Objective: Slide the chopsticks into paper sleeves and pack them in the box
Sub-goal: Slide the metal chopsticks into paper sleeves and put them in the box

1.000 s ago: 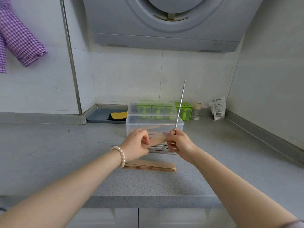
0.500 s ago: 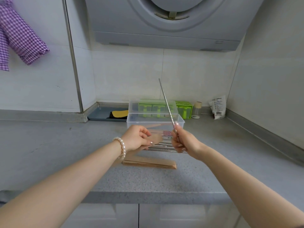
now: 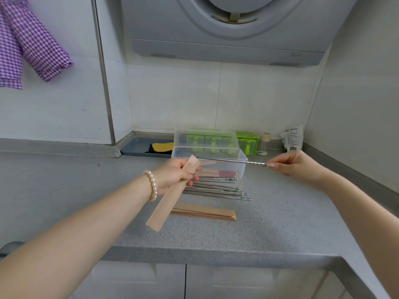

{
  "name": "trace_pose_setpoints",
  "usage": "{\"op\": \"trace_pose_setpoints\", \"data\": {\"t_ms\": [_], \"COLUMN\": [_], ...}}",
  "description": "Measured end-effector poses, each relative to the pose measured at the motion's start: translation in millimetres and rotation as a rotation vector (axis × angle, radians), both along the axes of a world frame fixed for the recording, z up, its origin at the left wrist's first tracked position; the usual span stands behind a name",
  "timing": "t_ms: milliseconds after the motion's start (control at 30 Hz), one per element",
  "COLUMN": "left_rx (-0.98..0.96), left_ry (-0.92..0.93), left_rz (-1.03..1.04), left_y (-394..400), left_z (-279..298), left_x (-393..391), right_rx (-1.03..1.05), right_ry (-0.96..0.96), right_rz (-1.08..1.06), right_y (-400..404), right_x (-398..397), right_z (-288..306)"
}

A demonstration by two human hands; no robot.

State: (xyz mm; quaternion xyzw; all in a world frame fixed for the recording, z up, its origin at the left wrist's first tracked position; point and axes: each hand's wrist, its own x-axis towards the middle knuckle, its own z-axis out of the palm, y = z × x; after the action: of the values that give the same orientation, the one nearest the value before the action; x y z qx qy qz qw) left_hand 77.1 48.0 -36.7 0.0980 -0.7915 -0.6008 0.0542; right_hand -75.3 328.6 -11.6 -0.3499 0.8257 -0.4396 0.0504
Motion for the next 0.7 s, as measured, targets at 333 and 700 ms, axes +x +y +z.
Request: {"op": "trace_pose_setpoints", "data": {"t_ms": [333, 700], "left_rx": [0.015, -0.108], "left_ry": [-0.036, -0.031], "left_rz": [-0.054, -0.068], "left_y": [1, 1], "left_z": [-10, -15], "left_x": [-5, -6], "right_rx": [0.028, 0.069], "right_ry": [0.239, 0.35], "right_rz": [-0.088, -0.102], "right_y": [-11, -12], "right_x": [5, 13], "right_z": [-4, -2]}}
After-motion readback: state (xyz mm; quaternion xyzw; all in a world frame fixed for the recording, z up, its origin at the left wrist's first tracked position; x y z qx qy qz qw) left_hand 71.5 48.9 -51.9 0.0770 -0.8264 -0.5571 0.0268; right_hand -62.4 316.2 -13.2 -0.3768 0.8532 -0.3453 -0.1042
